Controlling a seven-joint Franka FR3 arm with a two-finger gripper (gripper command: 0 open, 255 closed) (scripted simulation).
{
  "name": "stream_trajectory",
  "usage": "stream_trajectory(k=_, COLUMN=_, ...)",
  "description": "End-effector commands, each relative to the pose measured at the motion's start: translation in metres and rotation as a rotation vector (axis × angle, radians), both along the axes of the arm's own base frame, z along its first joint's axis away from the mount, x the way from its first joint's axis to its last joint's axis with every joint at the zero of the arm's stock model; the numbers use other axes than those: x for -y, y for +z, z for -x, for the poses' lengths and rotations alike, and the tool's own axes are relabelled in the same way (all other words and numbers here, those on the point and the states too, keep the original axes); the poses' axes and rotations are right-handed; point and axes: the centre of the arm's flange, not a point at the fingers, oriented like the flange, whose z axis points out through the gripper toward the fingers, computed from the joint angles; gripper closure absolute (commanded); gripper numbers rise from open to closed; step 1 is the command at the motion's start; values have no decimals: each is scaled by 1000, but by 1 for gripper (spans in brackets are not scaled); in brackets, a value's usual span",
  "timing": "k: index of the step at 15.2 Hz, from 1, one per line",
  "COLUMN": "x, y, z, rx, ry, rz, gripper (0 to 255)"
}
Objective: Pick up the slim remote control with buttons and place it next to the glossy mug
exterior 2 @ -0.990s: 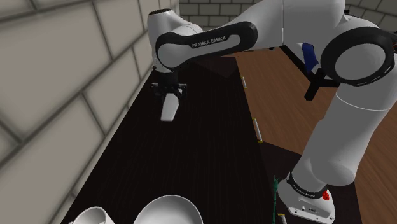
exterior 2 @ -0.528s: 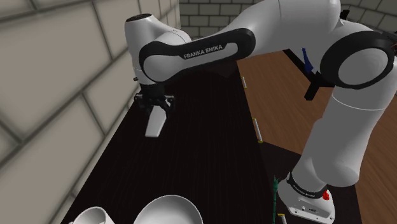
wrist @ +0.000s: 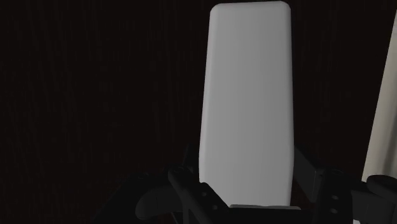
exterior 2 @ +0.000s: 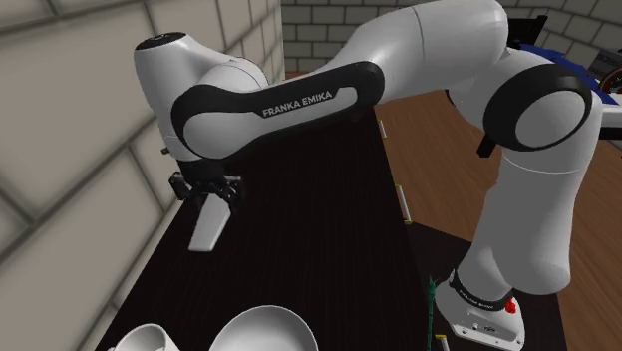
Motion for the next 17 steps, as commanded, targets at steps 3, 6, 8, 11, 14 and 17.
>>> stream_trajectory(k=3, x=-52, y=0, z=0, rx=0, ry=-2, rz=0, gripper=255)
stream_trajectory(k=6, x=-92, y=0, z=1, rx=0, ry=-2, rz=0, gripper=255)
stream_trajectory(k=8, x=-113, y=0, z=1, rx=0, ry=-2, rz=0, gripper=255)
stream_trajectory(k=11, x=-113, y=-16, z=1, rx=0, ry=-2, rz=0, gripper=255)
stream_trajectory(k=14, x=-113, y=-32, z=1, rx=0, ry=-2, rz=0, gripper=255)
stream_trajectory(k=17, x=-113, y=-47, z=1, rx=0, ry=-2, rz=0, gripper=255)
